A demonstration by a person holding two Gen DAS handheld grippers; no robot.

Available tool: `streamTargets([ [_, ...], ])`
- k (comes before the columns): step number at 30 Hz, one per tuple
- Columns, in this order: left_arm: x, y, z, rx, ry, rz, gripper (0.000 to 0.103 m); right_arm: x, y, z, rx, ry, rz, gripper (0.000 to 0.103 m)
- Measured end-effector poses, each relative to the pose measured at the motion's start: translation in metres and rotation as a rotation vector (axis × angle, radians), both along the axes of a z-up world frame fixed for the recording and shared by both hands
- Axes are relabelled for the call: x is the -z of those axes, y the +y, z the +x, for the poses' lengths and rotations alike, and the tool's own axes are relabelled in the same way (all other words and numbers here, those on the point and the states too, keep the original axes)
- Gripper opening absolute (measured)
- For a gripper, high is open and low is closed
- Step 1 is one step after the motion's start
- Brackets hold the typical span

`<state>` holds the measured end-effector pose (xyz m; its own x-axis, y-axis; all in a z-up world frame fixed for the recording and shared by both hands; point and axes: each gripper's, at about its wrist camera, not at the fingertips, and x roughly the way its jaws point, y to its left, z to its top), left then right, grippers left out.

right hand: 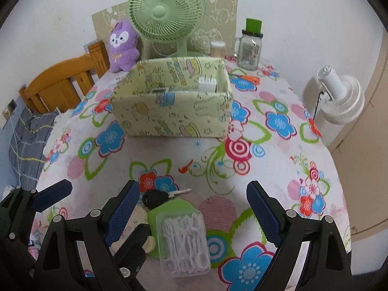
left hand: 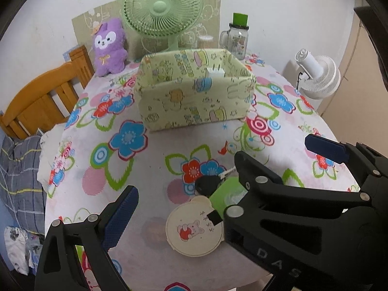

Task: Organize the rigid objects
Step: 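Lower both tools toward the bunny mirror and clear floss-pick box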

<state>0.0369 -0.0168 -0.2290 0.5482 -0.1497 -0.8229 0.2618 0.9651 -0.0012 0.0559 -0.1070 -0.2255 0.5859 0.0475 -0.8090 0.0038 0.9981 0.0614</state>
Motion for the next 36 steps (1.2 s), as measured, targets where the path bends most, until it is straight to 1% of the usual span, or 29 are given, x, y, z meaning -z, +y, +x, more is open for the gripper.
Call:
streamTargets([
  [3,0.010,0.002,-0.002,-0.005,0.017,0.004,0.098,0.011,0.000,-0.002,-0.003,0.017,0.000,0.091],
  [9,0.029,0.004,-0.005,-0.009,0.058,0.016,0.098,0.034,0.004,-0.003,-0.014,0.081,0.014,0.091],
  [17,0.046,0.004,-0.008,-0.008,0.096,0.021,0.098,0.050,0.008,-0.005,-0.020,0.134,0.020,0.091],
  [22,0.055,0.005,-0.009,-0.010,0.113,0.029,0.098,0.062,0.012,-0.006,-0.020,0.186,0.027,0.091],
  [23,0.057,0.006,-0.010,-0.011,0.113,0.031,0.098,0.064,0.012,-0.006,-0.018,0.191,0.026,0.090],
  [24,0.058,0.006,-0.010,-0.010,0.114,0.033,0.098,0.065,0.013,-0.006,-0.020,0.197,0.026,0.086],
  [25,0.060,0.006,-0.009,-0.010,0.114,0.036,0.098,0.067,0.014,-0.006,-0.024,0.202,0.027,0.080],
  [26,0.061,0.006,-0.009,-0.012,0.116,0.033,0.098,0.068,0.015,-0.006,-0.024,0.208,0.023,0.076],
  [27,0.062,0.006,-0.009,-0.013,0.117,0.032,0.098,0.070,0.015,-0.005,-0.021,0.218,0.020,0.067],
  [28,0.063,0.006,-0.008,-0.014,0.117,0.031,0.098,0.072,0.015,-0.005,-0.019,0.229,0.018,0.063],
  [36,0.071,0.011,-0.001,-0.043,0.131,-0.024,0.098,0.072,0.016,-0.002,-0.013,0.211,-0.006,0.062],
])
